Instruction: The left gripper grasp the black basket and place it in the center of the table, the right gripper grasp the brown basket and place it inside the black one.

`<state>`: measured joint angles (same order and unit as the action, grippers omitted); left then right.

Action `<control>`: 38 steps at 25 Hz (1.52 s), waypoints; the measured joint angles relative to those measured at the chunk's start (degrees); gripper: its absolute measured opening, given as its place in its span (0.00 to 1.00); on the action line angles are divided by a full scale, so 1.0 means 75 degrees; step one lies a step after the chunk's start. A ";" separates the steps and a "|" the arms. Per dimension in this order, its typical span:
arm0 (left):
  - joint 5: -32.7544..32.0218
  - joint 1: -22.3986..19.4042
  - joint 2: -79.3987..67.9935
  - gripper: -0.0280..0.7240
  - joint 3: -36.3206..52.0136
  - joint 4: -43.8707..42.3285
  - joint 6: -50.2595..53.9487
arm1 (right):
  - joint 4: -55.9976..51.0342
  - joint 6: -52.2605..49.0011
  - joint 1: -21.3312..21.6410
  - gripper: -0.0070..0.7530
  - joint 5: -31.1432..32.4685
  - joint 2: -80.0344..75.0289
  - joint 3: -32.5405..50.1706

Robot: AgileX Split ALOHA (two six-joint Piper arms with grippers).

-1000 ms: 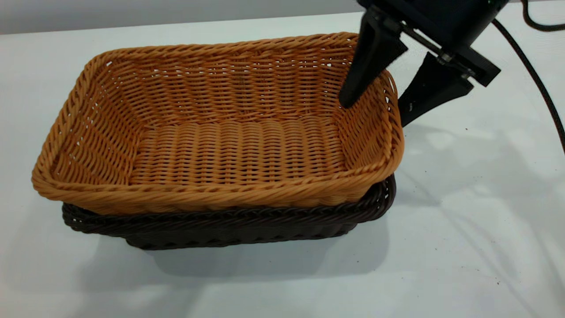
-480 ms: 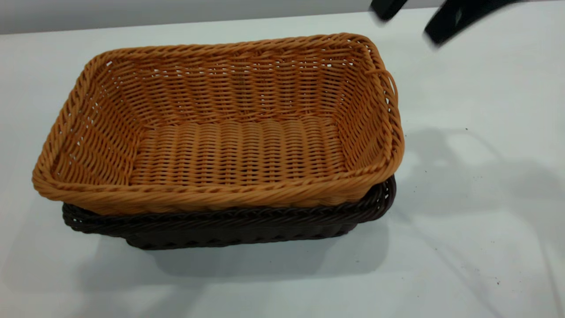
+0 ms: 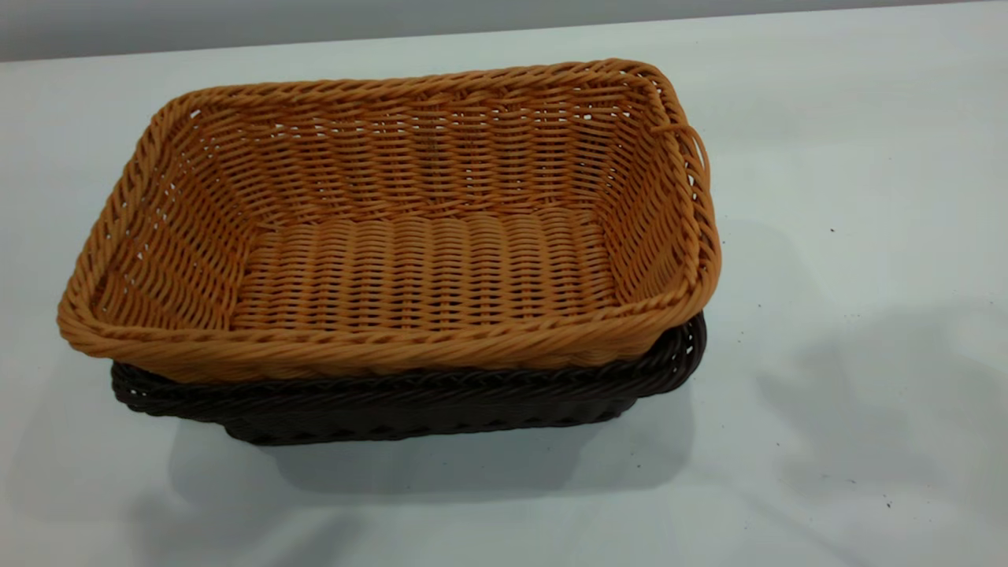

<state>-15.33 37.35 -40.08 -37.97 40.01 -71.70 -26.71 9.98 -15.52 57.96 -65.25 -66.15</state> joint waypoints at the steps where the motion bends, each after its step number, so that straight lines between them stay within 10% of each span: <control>1: -0.0082 0.0000 0.0130 0.39 0.0000 -0.0007 0.0088 | 0.0082 -0.0068 0.0000 0.36 0.0004 0.0324 0.0000; 9: -0.1344 0.0000 0.1056 0.05 0.0000 -0.0270 0.1081 | 0.0564 -0.0690 0.0000 0.13 0.0599 0.2673 0.0000; 28: -0.6819 0.0000 0.3094 0.04 -0.0009 -0.4487 0.7284 | 0.2645 -0.1045 0.0008 0.08 0.1617 0.6189 0.0065; 38: -0.7293 0.0000 0.3992 0.04 -0.0017 -0.4679 0.8462 | 0.3288 -0.0772 0.0008 0.08 0.1605 0.6956 0.1216</control>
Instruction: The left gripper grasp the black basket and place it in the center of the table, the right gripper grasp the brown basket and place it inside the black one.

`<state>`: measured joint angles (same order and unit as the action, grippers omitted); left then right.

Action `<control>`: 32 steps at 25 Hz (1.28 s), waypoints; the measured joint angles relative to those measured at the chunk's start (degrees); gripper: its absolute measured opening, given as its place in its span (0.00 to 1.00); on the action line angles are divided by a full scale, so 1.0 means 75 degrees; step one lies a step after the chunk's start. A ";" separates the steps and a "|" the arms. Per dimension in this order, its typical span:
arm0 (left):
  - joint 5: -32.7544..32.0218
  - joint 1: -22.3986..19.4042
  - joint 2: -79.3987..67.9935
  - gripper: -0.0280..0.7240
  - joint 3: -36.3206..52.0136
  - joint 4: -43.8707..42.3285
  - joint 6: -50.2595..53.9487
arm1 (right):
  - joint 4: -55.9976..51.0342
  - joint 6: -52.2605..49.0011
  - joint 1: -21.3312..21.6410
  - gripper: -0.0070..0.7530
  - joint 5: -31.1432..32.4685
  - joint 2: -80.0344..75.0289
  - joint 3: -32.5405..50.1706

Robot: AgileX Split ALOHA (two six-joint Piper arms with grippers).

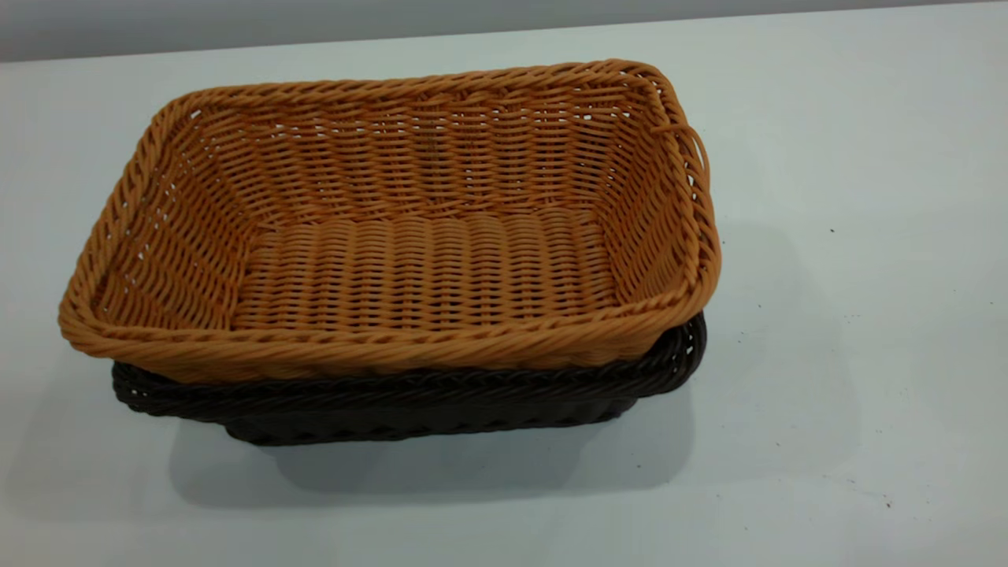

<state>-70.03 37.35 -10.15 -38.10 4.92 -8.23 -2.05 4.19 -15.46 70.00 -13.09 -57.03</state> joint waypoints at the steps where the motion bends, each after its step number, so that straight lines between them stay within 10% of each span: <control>1: 0.0000 0.0000 0.0162 0.04 0.0000 -0.0035 0.0000 | -0.0008 0.0008 0.0000 0.08 0.0000 0.0141 0.0175; 32: 0.0531 -0.0006 0.0948 0.04 0.1389 -0.0132 0.0297 | 0.0108 -0.0025 0.0000 0.08 -0.1219 0.1745 0.3901</control>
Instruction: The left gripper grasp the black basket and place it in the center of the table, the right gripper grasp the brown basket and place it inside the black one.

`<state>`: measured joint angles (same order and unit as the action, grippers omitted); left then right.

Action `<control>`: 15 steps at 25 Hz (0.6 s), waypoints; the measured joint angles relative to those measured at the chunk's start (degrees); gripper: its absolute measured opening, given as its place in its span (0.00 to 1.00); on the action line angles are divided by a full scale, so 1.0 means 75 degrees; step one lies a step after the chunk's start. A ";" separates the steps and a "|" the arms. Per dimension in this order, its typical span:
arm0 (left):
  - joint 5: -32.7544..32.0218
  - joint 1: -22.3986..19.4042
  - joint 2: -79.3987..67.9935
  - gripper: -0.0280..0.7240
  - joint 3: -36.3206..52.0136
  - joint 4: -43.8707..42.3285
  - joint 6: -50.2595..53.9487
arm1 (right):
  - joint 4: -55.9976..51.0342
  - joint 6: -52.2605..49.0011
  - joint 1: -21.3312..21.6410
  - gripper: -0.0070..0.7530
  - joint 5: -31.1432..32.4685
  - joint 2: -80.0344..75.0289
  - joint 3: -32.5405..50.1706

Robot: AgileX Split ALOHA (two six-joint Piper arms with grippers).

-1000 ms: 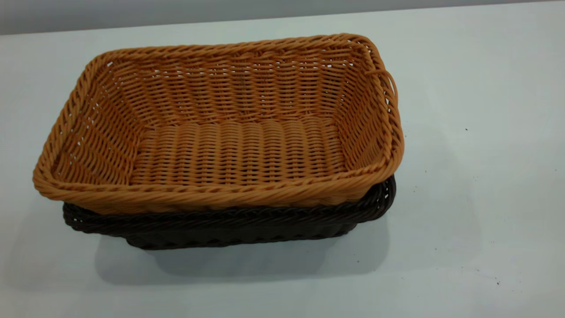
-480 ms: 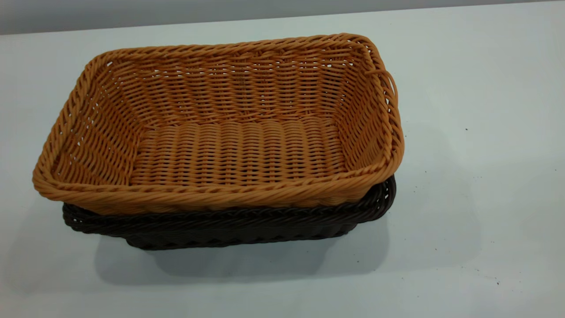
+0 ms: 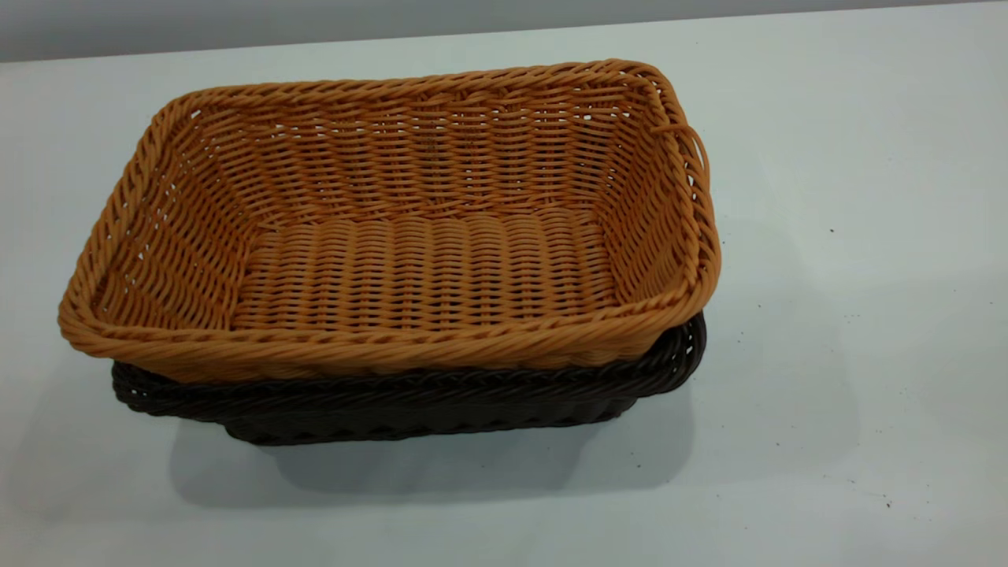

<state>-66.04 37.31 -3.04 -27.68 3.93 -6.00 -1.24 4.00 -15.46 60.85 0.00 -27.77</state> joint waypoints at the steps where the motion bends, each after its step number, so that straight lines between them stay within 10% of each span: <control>1: 0.0000 0.0000 0.0000 0.04 0.0000 0.0000 0.0000 | 0.0006 0.0000 0.0000 0.08 -0.0046 0.0000 0.0023; 15: 0.0613 0.0000 0.0000 0.04 0.0258 -0.0056 0.0000 | -0.0039 -0.0032 0.0000 0.01 -0.0066 0.0000 0.0002</control>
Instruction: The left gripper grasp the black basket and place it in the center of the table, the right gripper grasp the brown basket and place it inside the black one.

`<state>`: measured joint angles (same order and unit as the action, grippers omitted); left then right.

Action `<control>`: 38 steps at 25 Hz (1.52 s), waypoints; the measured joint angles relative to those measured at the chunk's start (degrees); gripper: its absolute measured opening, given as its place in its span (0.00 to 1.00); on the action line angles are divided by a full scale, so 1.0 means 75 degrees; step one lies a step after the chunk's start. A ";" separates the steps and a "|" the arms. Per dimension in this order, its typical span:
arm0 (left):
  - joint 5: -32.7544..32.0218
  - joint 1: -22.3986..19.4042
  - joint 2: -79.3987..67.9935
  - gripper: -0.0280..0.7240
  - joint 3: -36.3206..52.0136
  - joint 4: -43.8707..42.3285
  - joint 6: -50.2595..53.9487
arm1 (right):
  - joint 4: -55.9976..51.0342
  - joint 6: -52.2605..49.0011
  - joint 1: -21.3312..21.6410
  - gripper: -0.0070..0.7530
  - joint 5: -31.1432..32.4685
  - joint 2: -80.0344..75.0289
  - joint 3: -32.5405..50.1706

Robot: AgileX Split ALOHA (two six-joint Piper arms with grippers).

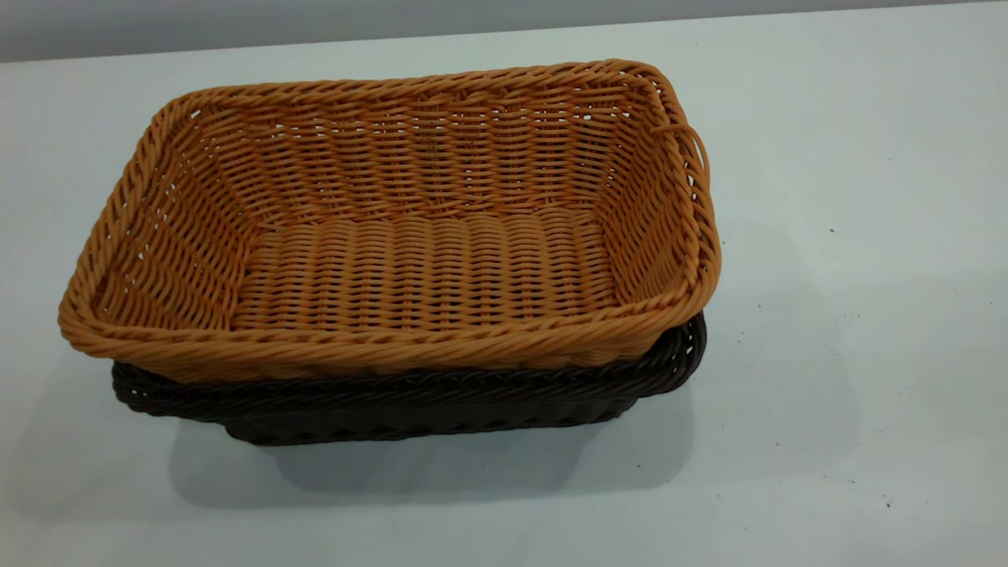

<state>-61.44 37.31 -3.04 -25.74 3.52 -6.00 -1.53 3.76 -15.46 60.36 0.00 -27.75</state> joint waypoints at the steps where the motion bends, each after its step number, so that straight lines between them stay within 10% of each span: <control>1: 0.0000 0.0000 0.0000 0.04 0.0000 0.0000 0.0000 | 0.0000 0.0000 0.0000 0.01 0.0000 0.0000 0.0000; 20: -0.0032 -0.0189 0.0000 0.04 0.0000 0.0008 0.0000 | 0.0000 0.0000 0.0394 0.01 0.0022 0.0000 -0.0002; 31: -0.0025 -0.2776 0.0000 0.04 -0.0007 0.0008 0.0000 | 0.0000 0.0000 0.3167 0.01 0.0022 0.0000 -0.0002; 38: -0.0025 -0.4209 0.0000 0.04 -0.0007 0.0008 0.0000 | 0.0000 0.0000 0.3587 0.01 0.0022 0.0000 -0.0002</control>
<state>-61.63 5.74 -3.04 -25.80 3.57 -6.00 -1.53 3.76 11.44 60.52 0.00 -27.77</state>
